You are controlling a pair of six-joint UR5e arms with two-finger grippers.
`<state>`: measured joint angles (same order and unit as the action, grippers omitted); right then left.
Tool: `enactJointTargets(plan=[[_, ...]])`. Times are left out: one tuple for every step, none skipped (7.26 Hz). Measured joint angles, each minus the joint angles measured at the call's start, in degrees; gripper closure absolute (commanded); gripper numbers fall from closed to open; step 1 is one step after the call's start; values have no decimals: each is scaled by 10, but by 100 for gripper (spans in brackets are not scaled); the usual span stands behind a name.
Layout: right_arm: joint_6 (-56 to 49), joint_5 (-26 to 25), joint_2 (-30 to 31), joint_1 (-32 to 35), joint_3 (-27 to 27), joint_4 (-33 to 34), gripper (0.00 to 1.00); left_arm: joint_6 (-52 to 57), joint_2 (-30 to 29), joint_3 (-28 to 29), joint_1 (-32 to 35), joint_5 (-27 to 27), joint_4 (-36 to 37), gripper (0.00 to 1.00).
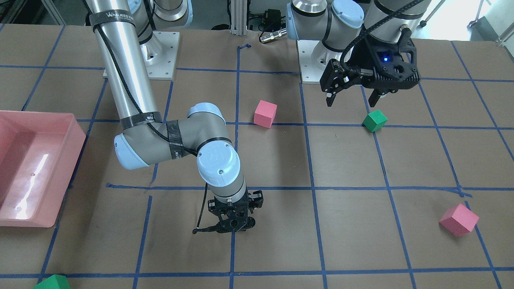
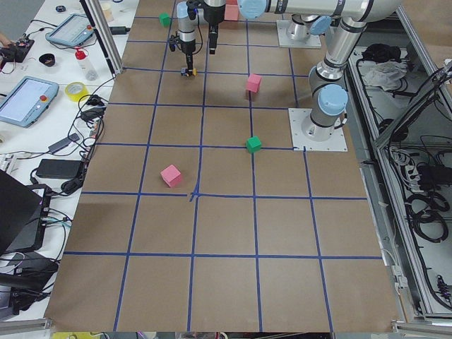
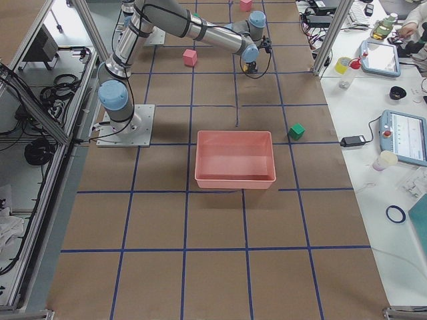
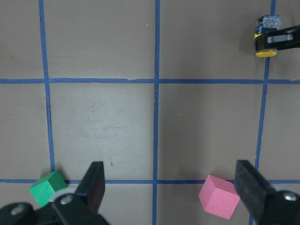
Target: Align button upright
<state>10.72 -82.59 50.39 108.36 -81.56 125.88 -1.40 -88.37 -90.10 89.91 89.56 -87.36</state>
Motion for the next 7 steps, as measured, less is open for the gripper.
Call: enactJointTargets(plan=[[0,0,5,0,0,3,0,0,0,0,0,0,0,0],[-9,-2,22,-1,-2,-3,0,-1,-1,0,0,0,0,0],[-33,-12,54,-3,-7,-32,0,-1,-1,0,0,0,0,0],[-54,-30,91,-9,-10,-72,0,0,-1,0,0,0,0,0],[-66,-50,132,-21,-12,-112,0,0,-1,-1,0,0,0,0],[-72,-60,173,-42,-12,-160,0,0,-1,0,0,0,0,0],[-75,-61,222,-71,-13,-217,0,0,0,-1,0,0,0,0]])
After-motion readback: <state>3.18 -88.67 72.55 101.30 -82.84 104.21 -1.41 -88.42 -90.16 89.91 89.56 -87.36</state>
